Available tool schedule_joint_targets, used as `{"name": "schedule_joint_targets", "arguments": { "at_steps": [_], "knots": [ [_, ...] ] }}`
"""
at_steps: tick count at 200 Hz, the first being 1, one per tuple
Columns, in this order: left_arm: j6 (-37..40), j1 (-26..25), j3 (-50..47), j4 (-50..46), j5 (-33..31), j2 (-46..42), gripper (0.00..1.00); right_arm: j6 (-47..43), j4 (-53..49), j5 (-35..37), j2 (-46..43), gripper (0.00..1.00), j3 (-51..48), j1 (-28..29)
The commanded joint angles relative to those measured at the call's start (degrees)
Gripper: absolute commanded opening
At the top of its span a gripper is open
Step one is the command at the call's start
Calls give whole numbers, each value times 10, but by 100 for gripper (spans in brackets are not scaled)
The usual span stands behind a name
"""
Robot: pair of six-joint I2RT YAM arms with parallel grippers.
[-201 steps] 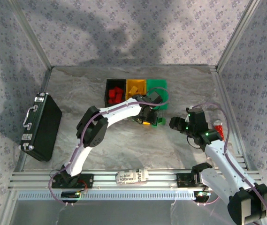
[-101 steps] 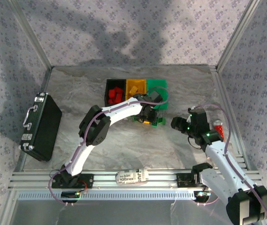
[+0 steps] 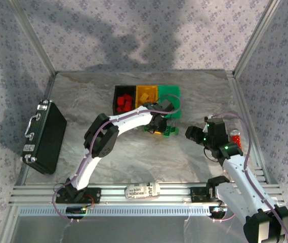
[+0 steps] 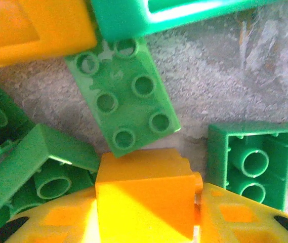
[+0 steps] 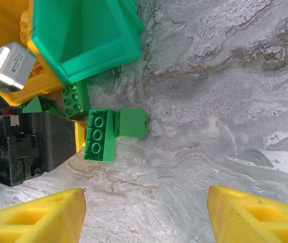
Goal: Sort the legos into containers by color
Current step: Pick up the lego from the center of the table, then place the lego in the container.
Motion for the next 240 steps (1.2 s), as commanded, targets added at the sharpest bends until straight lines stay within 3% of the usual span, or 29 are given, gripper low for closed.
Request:
{"name": "schedule_joint_targets", "arguments": {
  "at_steps": [1,66,118,150,185,189,203,212,227,240],
  "knots": [
    [3,-2,-19,-8,-5,-36,36,-7,-26,-3,-11,66,7,-4],
    [34,24,-34,-17,-19,-119,35,-4,-26,-3,-20,65,-14,-6],
    [69,65,62,-64,-25,-108,35,-3,-19,-6,-28,65,-31,-8],
    [94,105,220,-118,-25,-38,35,-1,-14,-11,-27,65,-37,-9],
    [118,136,476,-218,-19,104,36,-2,-14,-14,-29,65,-43,-10],
    [120,139,509,-232,-19,124,39,-2,-14,-13,-30,65,-44,-10],
    [118,149,663,-296,-17,202,63,-2,-14,-15,-30,65,-46,-10],
    [113,154,784,-348,-9,261,70,-2,-16,-16,-30,65,-46,-10],
    [101,156,712,-329,4,228,73,-3,-18,-14,-33,65,-46,-11],
    [113,143,736,-355,-21,235,74,-3,-16,-13,-35,65,-49,-12]
  ]
}}
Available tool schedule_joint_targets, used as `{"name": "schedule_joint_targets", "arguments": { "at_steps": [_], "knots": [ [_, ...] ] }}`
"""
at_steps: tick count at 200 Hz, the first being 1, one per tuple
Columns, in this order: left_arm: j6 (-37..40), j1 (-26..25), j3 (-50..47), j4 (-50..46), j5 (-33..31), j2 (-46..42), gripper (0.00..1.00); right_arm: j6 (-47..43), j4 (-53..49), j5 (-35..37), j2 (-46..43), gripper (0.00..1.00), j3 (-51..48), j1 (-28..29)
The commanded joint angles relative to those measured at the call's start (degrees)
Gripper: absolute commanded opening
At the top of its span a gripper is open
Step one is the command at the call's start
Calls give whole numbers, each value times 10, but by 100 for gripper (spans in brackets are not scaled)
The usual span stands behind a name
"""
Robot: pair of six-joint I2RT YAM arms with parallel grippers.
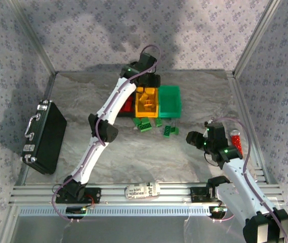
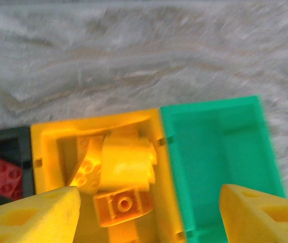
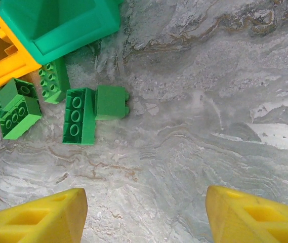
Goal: Sort the legos into containers by color
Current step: Place the lego in the container, then pick up the lego from the center of the table.
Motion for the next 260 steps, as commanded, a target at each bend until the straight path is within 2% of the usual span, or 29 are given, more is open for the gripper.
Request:
{"name": "schedule_joint_targets", "arguments": {
  "at_steps": [1,10,47,74,111,125,137,149,155,161,190,217,246,260],
  "knots": [
    [12,-16,44,-98,-14,3,74,-3,-5,-6,-12,65,-8,-4],
    [22,-27,94,-133,-36,23,74,-3,-2,-7,-10,65,-10,-4],
    [40,-35,94,-237,-70,26,74,-5,0,-2,0,67,-8,-5],
    [69,-42,-1,-228,-63,-9,73,-13,-14,23,26,72,12,-7],
    [97,-60,-128,-233,-120,-60,73,-35,-22,28,86,75,43,-8],
    [118,-74,-223,-184,-101,-111,73,-38,-3,19,113,75,47,-8],
    [124,-70,-423,-46,-30,-213,74,-40,10,4,148,75,59,-7],
    [104,-52,-649,151,23,-327,76,-48,11,-10,187,75,81,-5],
    [87,-42,-717,215,28,-370,77,-54,9,-11,205,75,91,-3],
    [73,-34,-754,236,33,-392,77,-59,10,-9,221,75,98,-1],
    [48,-34,-821,243,34,-430,78,-69,27,-17,302,74,147,15],
    [32,-28,-869,275,45,-430,78,-69,27,-20,395,72,205,42],
    [19,-26,-899,299,64,-425,78,-65,21,11,455,69,249,80],
    [18,-28,-915,330,75,-428,78,-64,8,34,476,63,273,98]
  ]
}}
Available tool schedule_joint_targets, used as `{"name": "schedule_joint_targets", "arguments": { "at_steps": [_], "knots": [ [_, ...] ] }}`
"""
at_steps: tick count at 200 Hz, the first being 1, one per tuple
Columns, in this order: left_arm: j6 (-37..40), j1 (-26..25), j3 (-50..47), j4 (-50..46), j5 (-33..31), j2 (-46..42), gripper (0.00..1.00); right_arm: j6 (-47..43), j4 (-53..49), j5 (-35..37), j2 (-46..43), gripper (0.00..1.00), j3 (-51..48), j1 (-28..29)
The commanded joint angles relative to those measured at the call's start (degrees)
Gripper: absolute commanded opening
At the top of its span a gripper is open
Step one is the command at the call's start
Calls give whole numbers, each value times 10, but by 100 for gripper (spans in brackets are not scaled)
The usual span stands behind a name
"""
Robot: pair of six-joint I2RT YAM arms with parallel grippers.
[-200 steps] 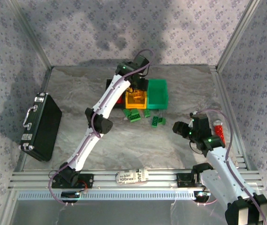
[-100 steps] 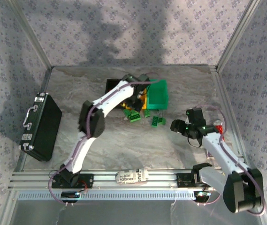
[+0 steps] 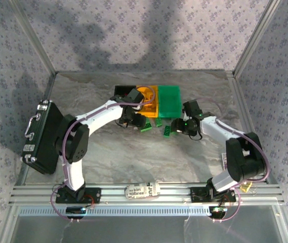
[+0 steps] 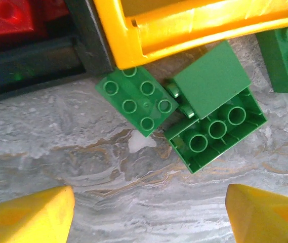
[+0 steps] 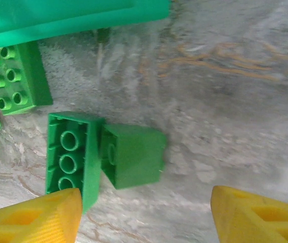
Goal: Sort the legos into containers by color
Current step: Pick up the lego from the center of the table.
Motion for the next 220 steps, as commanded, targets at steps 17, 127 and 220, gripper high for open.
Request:
{"name": "schedule_joint_targets", "arguments": {
  "at_steps": [17,127,220],
  "knots": [
    [-15,-2,-33,60,26,-4,78,-2,-36,67,45,59,66,55],
    [-58,9,-231,133,29,-151,78,83,-71,140,144,57,139,131],
    [-64,9,-286,148,19,-194,78,121,-164,247,197,55,200,174]
  ]
}}
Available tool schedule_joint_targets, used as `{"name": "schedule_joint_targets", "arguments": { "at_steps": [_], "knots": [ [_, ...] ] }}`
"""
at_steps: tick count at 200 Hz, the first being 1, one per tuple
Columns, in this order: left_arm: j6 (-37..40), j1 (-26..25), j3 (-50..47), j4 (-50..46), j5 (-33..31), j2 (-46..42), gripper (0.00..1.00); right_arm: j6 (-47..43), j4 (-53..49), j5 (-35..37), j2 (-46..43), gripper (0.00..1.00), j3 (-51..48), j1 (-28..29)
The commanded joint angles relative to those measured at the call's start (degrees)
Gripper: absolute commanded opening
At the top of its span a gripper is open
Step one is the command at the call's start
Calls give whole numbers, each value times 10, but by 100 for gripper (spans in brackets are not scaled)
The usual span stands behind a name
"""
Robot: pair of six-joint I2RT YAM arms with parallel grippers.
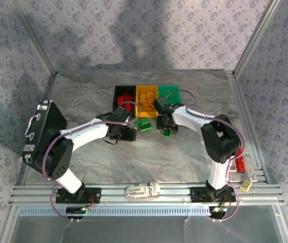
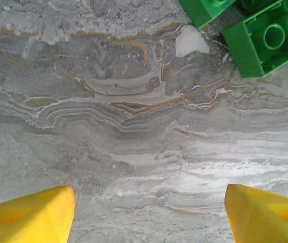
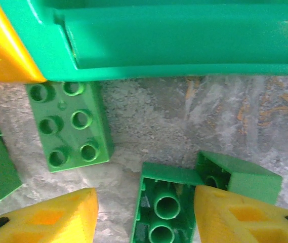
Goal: Sort the legos into containers by color
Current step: Pick up the lego from the center of the table.
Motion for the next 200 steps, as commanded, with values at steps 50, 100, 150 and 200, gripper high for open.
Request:
{"name": "schedule_joint_targets", "arguments": {
  "at_steps": [50,100,150,200],
  "knots": [
    [-14,-1,-26,25,0,-33,77,50,-83,73,4,61,-3,30],
    [-16,-1,-26,30,2,-30,77,52,-62,29,29,63,9,24],
    [-14,-1,-26,26,4,-30,77,60,-40,19,13,47,-18,26],
    [-18,-12,-33,18,-3,-46,76,20,-77,41,-62,36,10,10]
  ]
}}
